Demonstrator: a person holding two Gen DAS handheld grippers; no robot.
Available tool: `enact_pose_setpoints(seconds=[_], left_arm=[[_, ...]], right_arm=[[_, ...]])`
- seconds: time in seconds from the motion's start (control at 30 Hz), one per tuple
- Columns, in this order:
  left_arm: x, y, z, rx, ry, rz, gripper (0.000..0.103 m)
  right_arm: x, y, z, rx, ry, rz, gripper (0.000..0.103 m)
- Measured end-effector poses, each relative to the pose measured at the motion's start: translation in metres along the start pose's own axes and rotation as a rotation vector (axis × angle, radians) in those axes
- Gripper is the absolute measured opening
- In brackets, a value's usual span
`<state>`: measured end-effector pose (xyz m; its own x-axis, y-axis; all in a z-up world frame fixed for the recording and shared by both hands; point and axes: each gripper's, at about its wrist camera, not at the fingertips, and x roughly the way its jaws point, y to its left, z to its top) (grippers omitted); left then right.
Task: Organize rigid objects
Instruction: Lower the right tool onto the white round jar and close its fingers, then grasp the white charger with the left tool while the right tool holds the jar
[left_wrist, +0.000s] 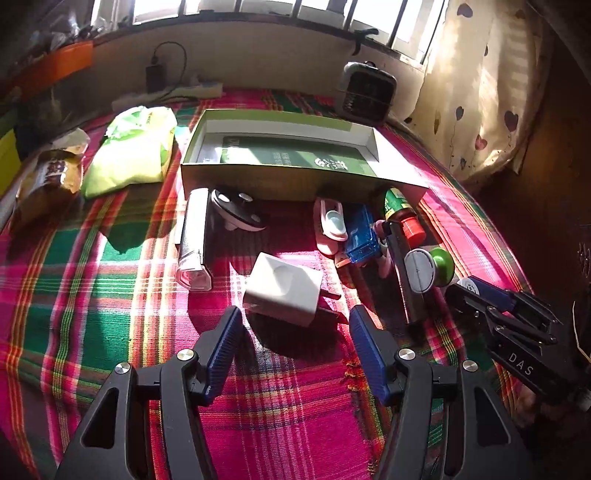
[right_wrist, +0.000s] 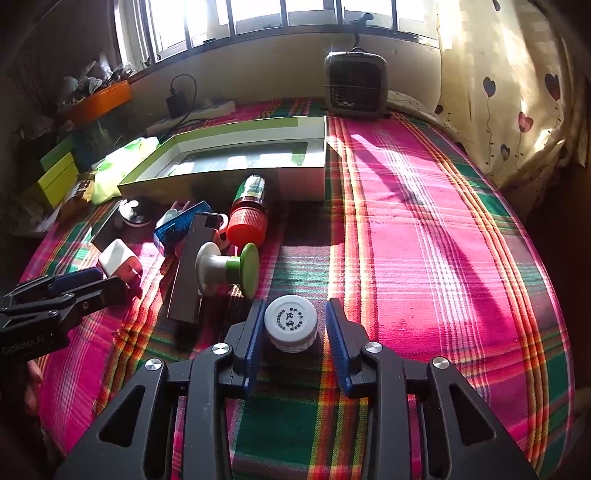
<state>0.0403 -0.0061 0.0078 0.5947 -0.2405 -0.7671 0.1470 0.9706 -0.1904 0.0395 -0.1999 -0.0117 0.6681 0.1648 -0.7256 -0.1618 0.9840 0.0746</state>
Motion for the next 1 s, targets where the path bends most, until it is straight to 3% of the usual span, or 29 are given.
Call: enact_pose_setpoints(seconds=[0.7, 1.0], left_arm=[[0.014, -0.001, 0.019, 0.072, -0.009, 0.049, 0.060], [0.011, -0.001, 0.018, 0.081, -0.019, 0.054, 0.053]], right_arm=[[0.000, -0.003, -0.001, 0.012, -0.002, 0.021, 0.034], [0.000, -0.003, -0.001, 0.012, -0.002, 0.021, 0.034]])
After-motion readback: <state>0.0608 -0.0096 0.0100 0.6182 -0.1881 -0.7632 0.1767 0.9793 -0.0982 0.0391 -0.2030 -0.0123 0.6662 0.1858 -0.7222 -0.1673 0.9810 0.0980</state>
